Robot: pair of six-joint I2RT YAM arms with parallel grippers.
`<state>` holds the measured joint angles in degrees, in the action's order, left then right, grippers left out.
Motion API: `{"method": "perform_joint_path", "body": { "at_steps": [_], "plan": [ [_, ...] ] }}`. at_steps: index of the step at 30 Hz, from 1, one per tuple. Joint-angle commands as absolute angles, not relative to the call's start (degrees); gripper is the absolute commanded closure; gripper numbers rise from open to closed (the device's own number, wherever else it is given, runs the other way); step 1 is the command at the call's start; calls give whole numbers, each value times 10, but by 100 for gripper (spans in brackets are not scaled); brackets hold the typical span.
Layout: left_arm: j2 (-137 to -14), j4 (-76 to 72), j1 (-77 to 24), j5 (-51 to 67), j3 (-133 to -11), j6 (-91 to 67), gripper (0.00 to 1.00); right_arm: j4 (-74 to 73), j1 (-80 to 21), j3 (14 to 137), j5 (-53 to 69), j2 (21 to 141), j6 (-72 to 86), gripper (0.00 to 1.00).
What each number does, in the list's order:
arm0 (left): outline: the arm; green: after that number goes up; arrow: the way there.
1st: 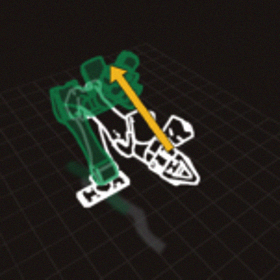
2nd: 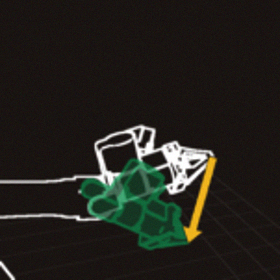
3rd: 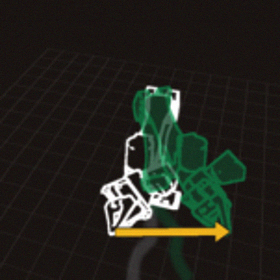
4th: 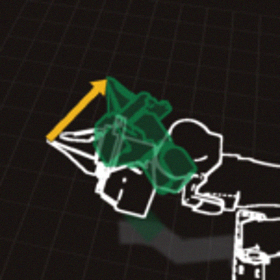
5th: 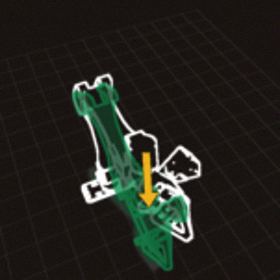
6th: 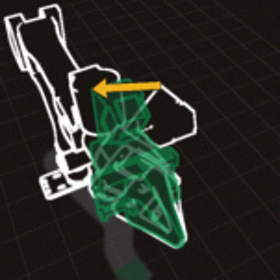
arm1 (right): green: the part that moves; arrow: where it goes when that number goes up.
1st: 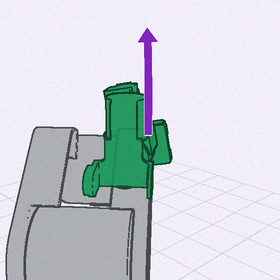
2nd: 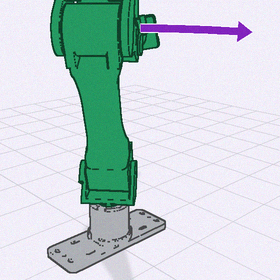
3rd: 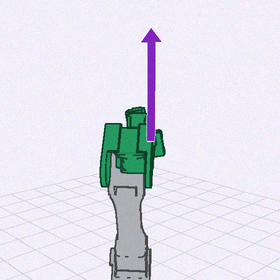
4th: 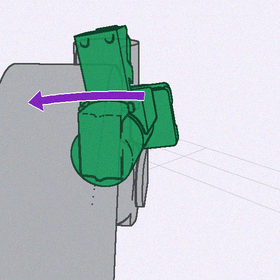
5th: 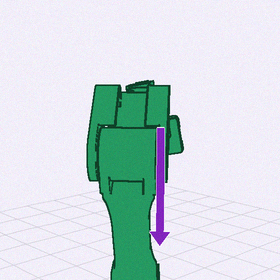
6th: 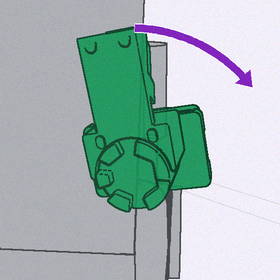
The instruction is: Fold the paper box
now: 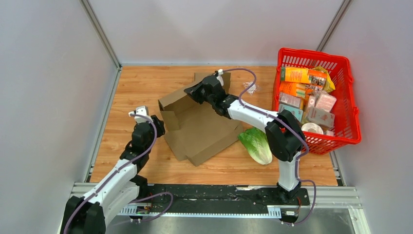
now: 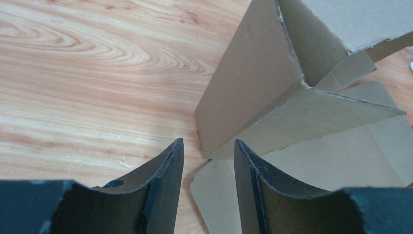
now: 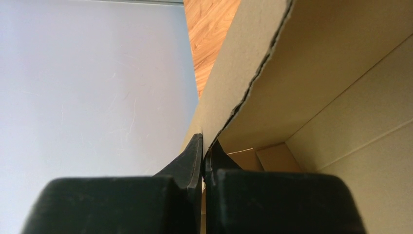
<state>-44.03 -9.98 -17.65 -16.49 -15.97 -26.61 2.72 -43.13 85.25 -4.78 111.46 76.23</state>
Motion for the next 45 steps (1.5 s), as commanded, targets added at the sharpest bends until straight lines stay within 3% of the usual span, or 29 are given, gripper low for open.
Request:
{"method": "perform_joint_path", "body": {
  "at_steps": [1, 13, 17, 20, 30, 37, 42, 45],
  "plan": [
    [-490, -201, -177, -129, -197, -240, 49, -45, -446, 823, -83, 1128, 719, 100],
    [-598, -301, -178, -152, -228, -235, 54, -48, -465, 826, -69, 1134, 741, 100],
    [-604, -296, -192, -219, -240, -222, 59, -50, -466, 826, -60, 1125, 753, 100],
    [-593, -267, -230, -295, -247, -205, 56, -55, -467, 827, -56, 1121, 765, 100],
    [-657, -306, -247, -391, -278, -188, 57, -49, -468, 833, -13, 1125, 813, 100],
    [-712, -189, -248, -553, -348, -261, 100, -42, -475, 826, 11, 1123, 860, 100],
    [-713, -245, -248, -524, -321, -241, 100, -41, -476, 853, 24, 1136, 866, 100],
    [-702, -282, -247, -435, -308, -198, 92, -44, -472, 866, 28, 1140, 851, 100]
  ]
}}
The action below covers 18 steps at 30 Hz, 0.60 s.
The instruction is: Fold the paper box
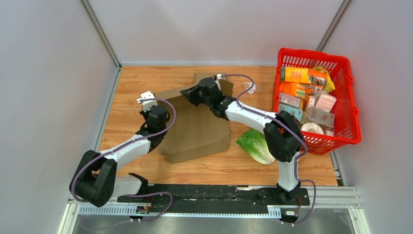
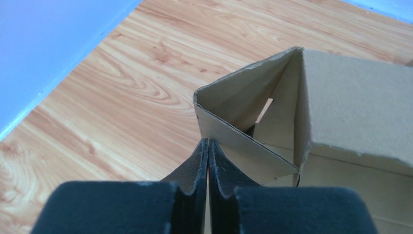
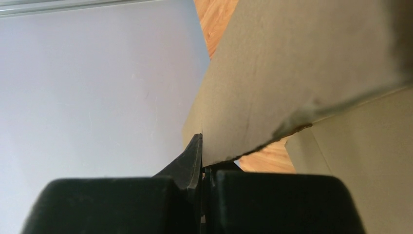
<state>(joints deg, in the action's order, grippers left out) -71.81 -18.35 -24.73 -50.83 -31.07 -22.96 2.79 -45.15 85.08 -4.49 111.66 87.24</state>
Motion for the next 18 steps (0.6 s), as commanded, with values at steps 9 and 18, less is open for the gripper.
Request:
{"method": "perform_joint_path", "body": {
  "at_steps": [9, 18],
  "plan": [
    [-442, -113, -234, -229, -252, -240, 50, -50, -413, 839, 69, 1119, 774, 100],
    [-344, 173, -86, -201, -313, -353, 34, -47, -399, 853, 104, 1115, 770, 100]
  ]
}}
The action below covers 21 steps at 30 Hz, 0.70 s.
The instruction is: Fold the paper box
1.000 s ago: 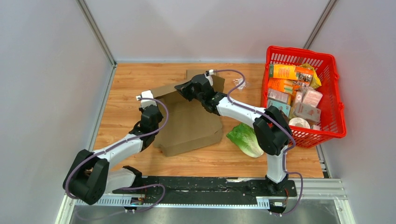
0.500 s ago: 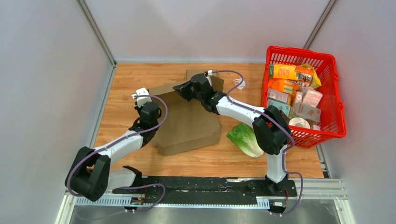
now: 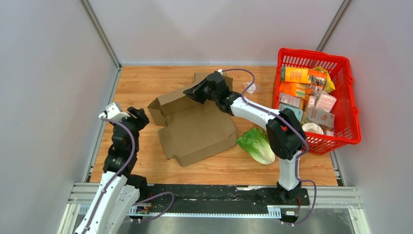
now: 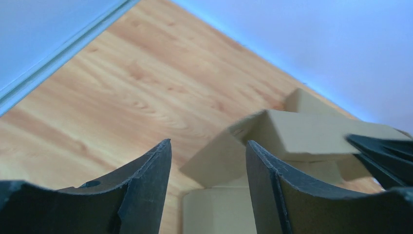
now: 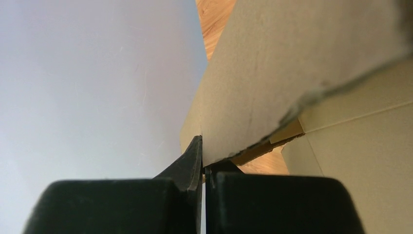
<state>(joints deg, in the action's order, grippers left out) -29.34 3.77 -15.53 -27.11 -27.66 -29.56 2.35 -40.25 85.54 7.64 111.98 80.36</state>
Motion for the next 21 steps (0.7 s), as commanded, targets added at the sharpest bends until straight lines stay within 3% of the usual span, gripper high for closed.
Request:
{"method": "perform_joint_path", "body": {
  "at_steps": [1, 7, 15, 18, 21],
  "plan": [
    [-360, 173, -57, -182, -315, -355, 34, -47, -398, 855, 111, 1119, 770, 100],
    [-468, 108, 26, -73, -325, -394, 36, -53, -394, 867, 127, 1124, 766, 100],
    [-591, 41, 40, -19, -392, -340, 34, -70, -392, 889, 109, 1140, 743, 99],
    [-628, -18, 40, 114, -389, -323, 47, -66, -393, 895, 98, 1150, 738, 99],
    [-617, -86, 40, 162, -338, -333, 49, -70, -395, 904, 87, 1159, 730, 99]
  ]
}}
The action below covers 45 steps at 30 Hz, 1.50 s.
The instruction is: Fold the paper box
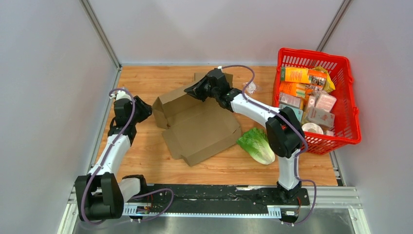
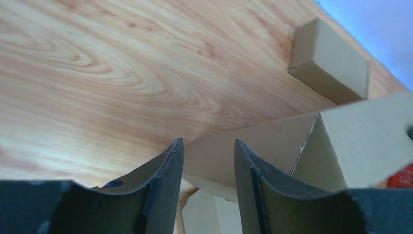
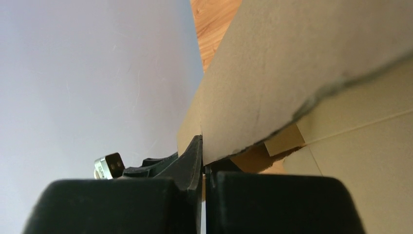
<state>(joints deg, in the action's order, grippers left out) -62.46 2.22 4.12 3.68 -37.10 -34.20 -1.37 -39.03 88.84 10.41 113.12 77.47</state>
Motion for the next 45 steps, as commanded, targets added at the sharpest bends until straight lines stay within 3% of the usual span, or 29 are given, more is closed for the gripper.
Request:
{"method": "perform_joint_path", "body": {
  "at_steps": [1, 3, 7, 14, 25, 29, 33, 37, 41, 45],
  "plan": [
    [-613, -93, 40, 169, -329, -336, 50, -73, -395, 910, 83, 1161, 729, 99],
    [-610, -98, 40, 188, -316, -344, 55, -74, -397, 912, 73, 1163, 726, 99],
    [-586, -132, 35, 228, -292, -354, 55, -76, -403, 923, 70, 1168, 722, 99],
    [-507, -118, 18, 196, -242, -320, 41, -93, -398, 953, 69, 1174, 720, 99],
    [-353, -69, 18, 127, -156, -314, 39, -105, -388, 988, 78, 1192, 708, 100],
    [-324, -76, 18, 139, -133, -325, 32, -101, -381, 990, 84, 1194, 705, 100],
    [-345, -90, 18, 141, -134, -313, 28, -91, -380, 983, 89, 1192, 696, 100],
    [-443, -153, 17, 205, -167, -302, 28, -81, -380, 974, 94, 1192, 698, 100],
    [-518, -217, 3, 278, -200, -300, 32, -77, -381, 973, 98, 1193, 702, 100],
    [-542, -239, -21, 243, -221, -304, 40, -77, -388, 966, 84, 1180, 703, 100]
  ]
}}
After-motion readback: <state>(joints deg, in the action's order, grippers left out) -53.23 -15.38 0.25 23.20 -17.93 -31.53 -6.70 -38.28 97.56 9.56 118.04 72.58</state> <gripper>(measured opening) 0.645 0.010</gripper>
